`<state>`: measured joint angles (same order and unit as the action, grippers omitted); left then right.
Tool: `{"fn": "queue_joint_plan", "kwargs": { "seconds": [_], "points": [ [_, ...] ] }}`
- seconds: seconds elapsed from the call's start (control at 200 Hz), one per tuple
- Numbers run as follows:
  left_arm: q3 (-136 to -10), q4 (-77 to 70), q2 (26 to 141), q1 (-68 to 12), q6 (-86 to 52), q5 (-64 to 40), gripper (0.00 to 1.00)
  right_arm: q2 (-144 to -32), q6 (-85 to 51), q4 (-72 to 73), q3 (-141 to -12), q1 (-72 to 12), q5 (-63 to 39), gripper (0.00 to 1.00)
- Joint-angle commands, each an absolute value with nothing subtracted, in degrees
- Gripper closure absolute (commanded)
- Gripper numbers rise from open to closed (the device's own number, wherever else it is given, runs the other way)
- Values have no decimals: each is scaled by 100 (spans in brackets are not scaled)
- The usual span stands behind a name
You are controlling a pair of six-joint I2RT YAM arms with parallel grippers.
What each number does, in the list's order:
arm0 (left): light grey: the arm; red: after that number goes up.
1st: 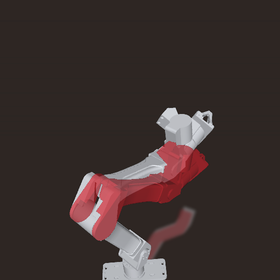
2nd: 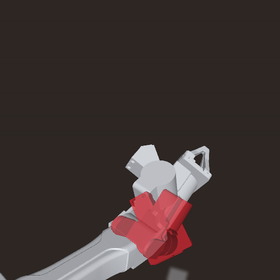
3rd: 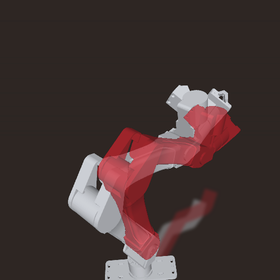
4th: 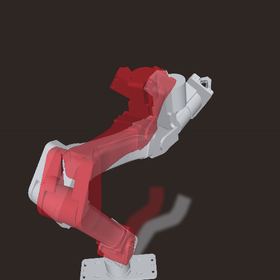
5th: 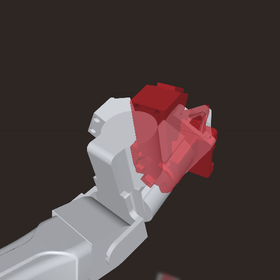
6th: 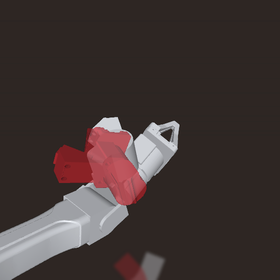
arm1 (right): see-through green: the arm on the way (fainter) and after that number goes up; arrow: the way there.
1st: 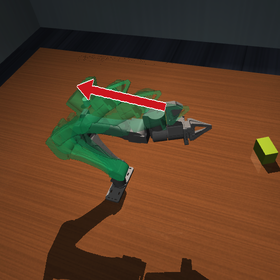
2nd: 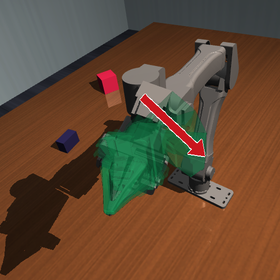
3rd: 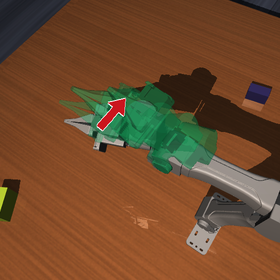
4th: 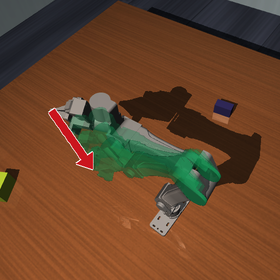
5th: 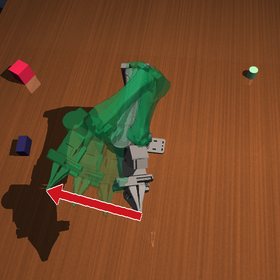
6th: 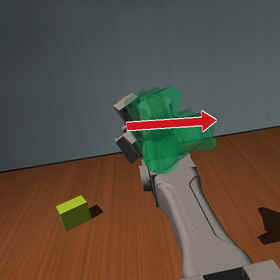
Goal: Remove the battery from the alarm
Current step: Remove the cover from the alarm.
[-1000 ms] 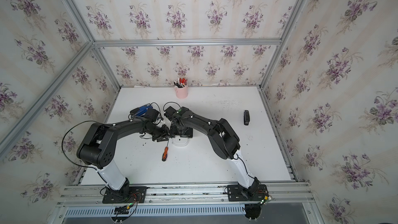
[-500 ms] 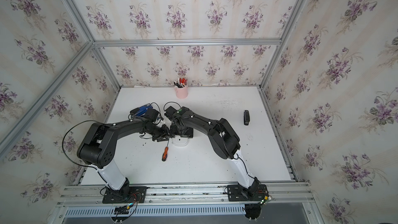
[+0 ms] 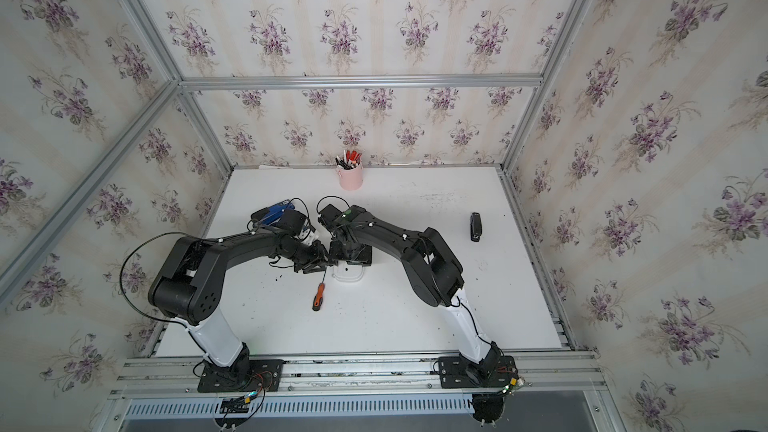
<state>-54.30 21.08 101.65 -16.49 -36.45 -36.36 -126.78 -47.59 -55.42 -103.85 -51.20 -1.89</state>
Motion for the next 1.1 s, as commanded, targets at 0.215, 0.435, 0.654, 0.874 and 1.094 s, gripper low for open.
{"fn": "queue_joint_plan", "kwargs": {
  "seconds": [0.215, 0.435, 0.654, 0.874, 1.094],
  "points": [
    [-5458, 2201, 10245, -1666, -3603, -3519, 56, -12590, -4834, -5171, -10110, -5115, -20, 25],
    [-5476, 2224, 10277, -1664, -3594, -3524, 56, -12322, -4939, -4779, -9761, -5063, -110, 26],
    [-5485, 2250, 10283, -1670, -3568, -3543, 56, -12104, -5001, -4305, -9387, -5045, -304, 24],
    [-5526, 2310, 10301, -1669, -3542, -3515, 56, -11907, -5071, -3895, -9039, -5028, -478, 23],
    [-5570, 2346, 10318, -1663, -3529, -3490, 56, -11694, -5124, -3527, -8717, -5002, -578, 22]
  ]
}}
